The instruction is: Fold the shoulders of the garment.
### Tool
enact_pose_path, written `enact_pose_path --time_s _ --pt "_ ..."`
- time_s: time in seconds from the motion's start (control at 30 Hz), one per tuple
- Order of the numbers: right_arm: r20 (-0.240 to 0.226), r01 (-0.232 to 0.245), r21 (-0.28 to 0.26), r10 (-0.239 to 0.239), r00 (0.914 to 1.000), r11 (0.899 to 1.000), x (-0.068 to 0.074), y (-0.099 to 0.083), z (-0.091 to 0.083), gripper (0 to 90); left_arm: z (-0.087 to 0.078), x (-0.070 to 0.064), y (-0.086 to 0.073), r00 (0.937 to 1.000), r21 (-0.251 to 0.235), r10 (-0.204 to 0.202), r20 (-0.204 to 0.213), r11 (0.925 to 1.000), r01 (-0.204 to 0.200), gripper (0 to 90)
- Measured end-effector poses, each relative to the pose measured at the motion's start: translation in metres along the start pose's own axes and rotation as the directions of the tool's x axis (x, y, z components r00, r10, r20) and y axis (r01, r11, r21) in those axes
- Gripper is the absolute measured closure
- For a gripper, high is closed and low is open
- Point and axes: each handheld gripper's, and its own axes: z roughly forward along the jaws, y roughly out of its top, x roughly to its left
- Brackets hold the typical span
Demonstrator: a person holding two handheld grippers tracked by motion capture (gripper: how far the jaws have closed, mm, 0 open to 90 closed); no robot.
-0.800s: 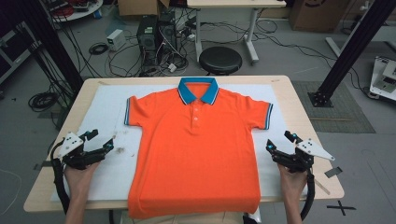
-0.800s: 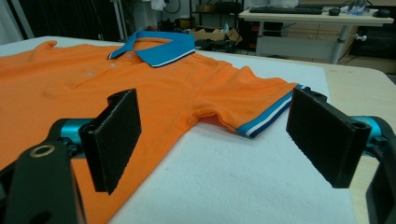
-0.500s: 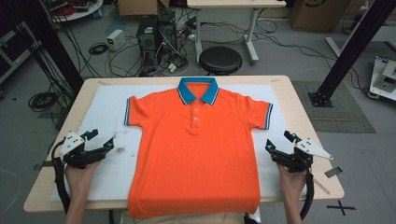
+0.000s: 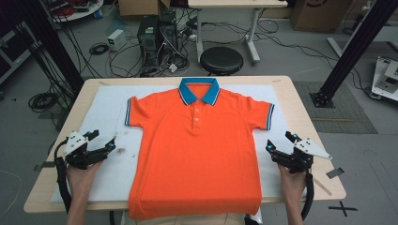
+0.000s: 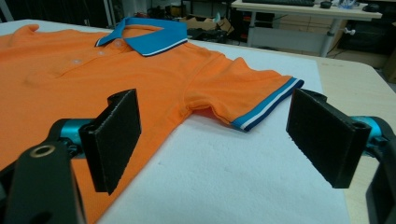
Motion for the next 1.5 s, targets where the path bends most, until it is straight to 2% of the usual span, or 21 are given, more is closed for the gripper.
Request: enact_pose_path --time_s 0.13,0.23,0.5,0.57,0.63,0.67,0.77,0.8,0.83,0.9,0.97,1.07,1.17,1.2,1.3,1.33,1.37,1.4,1.43,1.47,1.5 --pt "0.005 0.013 0.000 -0.013 0.9999 1.000 0.000 0.000 0.001 18.3 0.001 -0.001 0.001 0.9999 0.018 0.014 -0.002 0.9997 -0.014 24.8" --pt "0.008 0.012 0.003 -0.012 0.9999 1.000 0.000 0.000 0.001 18.3 0.001 -0.001 0.001 0.9999 0.013 0.013 0.000 0.9998 -0.013 24.8" --pt "0.032 0.009 0.022 -0.010 0.9994 1.000 0.002 0.001 0.002 18.3 0.000 0.002 0.000 0.9992 0.002 -0.030 -0.027 0.9996 0.030 25.2" --pt "0.032 0.006 0.018 -0.006 0.9995 1.000 0.001 0.001 0.002 18.3 0.000 0.002 0.000 0.9990 0.002 -0.036 -0.029 0.9994 0.036 30.7" --pt "0.033 0.008 0.019 -0.008 0.9994 1.000 0.000 0.001 0.003 18.3 0.001 0.002 0.001 0.9995 0.018 -0.026 -0.017 0.9995 0.026 29.9" --pt "0.035 -0.011 0.028 0.010 0.9993 1.000 0.000 0.001 0.003 18.3 0.003 0.001 0.002 0.9999 0.038 -0.011 -0.008 0.9992 0.012 29.6" --pt "0.038 -0.014 0.026 0.013 0.9992 1.000 0.000 0.001 0.003 18.3 0.004 0.000 0.002 1.0000 0.044 0.001 0.000 0.9990 -0.001 29.6" --pt "0.039 -0.014 0.028 0.013 0.9991 1.000 -0.001 0.002 0.003 18.3 0.004 0.000 0.003 0.9992 0.034 -0.031 0.026 0.9990 0.030 29.6" --pt "0.039 -0.014 0.028 0.013 0.9991 1.000 -0.001 0.002 0.003 18.3 0.004 0.000 0.003 0.9992 0.034 -0.031 0.026 0.9990 0.030 29.7" --pt "0.042 -0.030 0.039 0.028 0.9987 0.999 0.000 0.002 0.004 18.3 0.004 0.000 0.008 0.9957 0.051 -0.068 0.064 0.9966 0.065 30.6" --pt "0.042 -0.033 0.046 0.031 0.9986 0.998 -0.001 0.002 0.004 18.3 0.006 -0.001 0.016 0.9919 0.078 -0.072 0.105 0.9949 0.064 34.2" --pt "0.043 -0.025 0.059 0.023 0.9988 0.998 -0.002 0.003 0.006 18.3 0.012 -0.003 0.036 0.9883 0.116 -0.072 0.135 0.9916 0.056 34.6" --pt "0.047 -0.023 0.056 0.020 0.9987 0.998 -0.002 0.003 0.006 18.3 0.016 -0.003 0.045 0.9882 0.134 -0.066 0.138 0.9899 0.048 35.8" --pt "0.050 -0.027 0.057 0.024 0.9985 0.998 0.000 0.003 0.006 18.3 0.022 -0.003 0.058 0.9861 0.155 -0.070 0.151 0.9869 0.046 36.5" --pt "0.048 -0.027 0.057 0.024 0.9985 0.998 -0.001 0.003 0.006 18.3 0.029 -0.003 0.068 0.9847 0.171 -0.064 0.162 0.9847 0.036 38.4" --pt "0.047 -0.023 0.052 0.020 0.9987 0.998 -0.001 0.003 0.006 18.4 0.038 -0.002 0.077 0.9836 0.205 -0.079 0.162 0.9777 0.045 39.0" --pt "0.047 -0.023 0.052 0.020 0.9987 0.998 -0.001 0.003 0.006 18.4 0.038 -0.002 0.077 0.9836 0.205 -0.079 0.162 0.9777 0.045 39.8" --pt "0.047 -0.026 0.054 0.023 0.9986 0.998 -0.002 0.003 0.005 18.4 0.049 0.001 0.083 0.9785 0.235 -0.100 0.180 0.9704 0.056 39.8" --pt "0.047 -0.026 0.054 0.023 0.9986 0.998 -0.002 0.003 0.005 18.4 0.049 0.001 0.083 0.9785 0.235 -0.100 0.180 0.9704 0.056 39.8" --pt "0.046 -0.024 0.053 0.021 0.9987 0.998 -0.001 0.003 0.006 18.4 0.060 0.005 0.087 0.9761 0.285 -0.126 0.177 0.9558 0.072 39.8" --pt "0.046 -0.024 0.053 0.021 0.9987 0.998 -0.001 0.003 0.006 18.4 0.060 0.005 0.087 0.9761 0.285 -0.126 0.177 0.9558 0.072 39.7"
